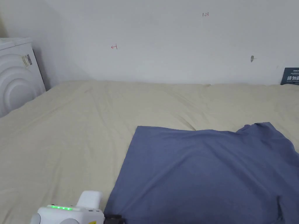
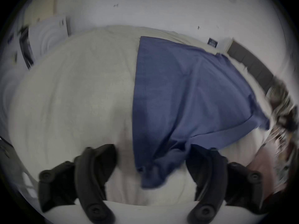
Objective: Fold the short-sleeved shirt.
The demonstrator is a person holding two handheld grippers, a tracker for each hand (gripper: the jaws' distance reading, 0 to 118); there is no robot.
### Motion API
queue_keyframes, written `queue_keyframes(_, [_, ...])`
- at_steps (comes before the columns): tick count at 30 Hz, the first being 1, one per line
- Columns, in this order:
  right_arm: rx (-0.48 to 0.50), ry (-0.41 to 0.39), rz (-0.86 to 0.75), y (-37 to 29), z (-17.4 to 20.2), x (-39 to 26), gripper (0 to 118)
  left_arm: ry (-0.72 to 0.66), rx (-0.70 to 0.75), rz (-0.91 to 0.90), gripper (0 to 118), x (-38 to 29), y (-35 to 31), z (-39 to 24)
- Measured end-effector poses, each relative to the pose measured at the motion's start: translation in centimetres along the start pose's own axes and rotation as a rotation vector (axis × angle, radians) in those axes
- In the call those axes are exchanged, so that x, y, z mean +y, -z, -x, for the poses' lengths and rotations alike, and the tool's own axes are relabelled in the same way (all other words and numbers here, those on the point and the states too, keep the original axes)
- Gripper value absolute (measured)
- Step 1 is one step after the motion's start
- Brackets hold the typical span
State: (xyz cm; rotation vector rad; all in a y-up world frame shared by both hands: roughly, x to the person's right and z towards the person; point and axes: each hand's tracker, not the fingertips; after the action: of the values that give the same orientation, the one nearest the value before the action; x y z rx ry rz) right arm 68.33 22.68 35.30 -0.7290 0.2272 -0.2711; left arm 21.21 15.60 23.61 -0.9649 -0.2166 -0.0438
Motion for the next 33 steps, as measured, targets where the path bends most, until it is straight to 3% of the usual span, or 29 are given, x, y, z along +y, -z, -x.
queue_keyframes(2, [-0.006,0.006,-0.008,0.0,-0.1,-0.2,0,0.078,-0.012,-0.050,62,-0.8,-1.3,-0.4])
queue_keyframes(3, [-0.010,0.008,-0.015,0.0,-0.2,-0.2,0,0.086,-0.017,-0.074,35,-1.0,-1.6,-0.8])
queue_keyframes(4, [-0.015,0.007,-0.024,-0.2,-0.4,-0.3,0,0.085,-0.019,-0.096,15,-1.1,-2.0,-1.2])
queue_keyframes(5, [-0.025,0.006,-0.035,-0.3,-0.7,-0.2,0,0.090,-0.011,-0.114,10,-1.2,-2.6,-1.2])
queue_keyframes(11, [-0.143,0.036,-0.074,-2.1,-5.2,0.7,0,0.060,-0.020,-0.184,7,-0.6,-4.3,-1.8])
queue_keyframes(12, [-0.174,0.047,-0.070,-2.4,-6.2,0.9,8,0.042,-0.029,-0.174,7,-0.5,-4.4,-1.8])
queue_keyframes(13, [-0.202,0.066,-0.053,-2.5,-7.4,1.2,34,0.024,-0.033,-0.175,7,-0.3,-4.3,-1.4])
queue_keyframes(14, [-0.222,0.094,-0.012,-2.4,-8.7,1.4,70,0.003,-0.037,-0.177,7,-0.3,-4.4,-1.3])
queue_keyframes(15, [-0.256,0.118,0.033,-2.1,-9.8,1.6,93,-0.022,-0.051,-0.177,7,-0.3,-4.5,-1.2])
queue_keyframes(20, [-0.345,0.124,0.135,-0.1,-14.2,0.3,92,-0.056,-0.055,-0.188,7,-0.5,-5.1,-1.3])
queue_keyframes(25, [-0.293,0.080,0.244,2.4,-13.5,-0.7,89,-0.083,-0.057,-0.167,7,-0.5,-5.1,-1.8])
queue_keyframes(29, [-0.347,-0.094,0.214,2.3,-11.0,-1.3,42,-0.103,-0.049,-0.161,7,-0.7,-5.0,-1.4])
queue_keyframes(30, [-0.324,-0.101,0.189,2.2,-10.7,-1.4,12,-0.115,-0.051,-0.161,7,-0.8,-5.1,-1.2])
queue_keyframes(31, [-0.324,-0.112,0.174,2.1,-10.5,-1.5,2,-0.124,-0.053,-0.162,7,-0.9,-5.2,-1.1])
queue_keyframes(33, [-0.366,-0.148,0.149,1.8,-9.6,-1.6,2,-0.139,-0.056,-0.160,7,-0.9,-5.1,-0.8])
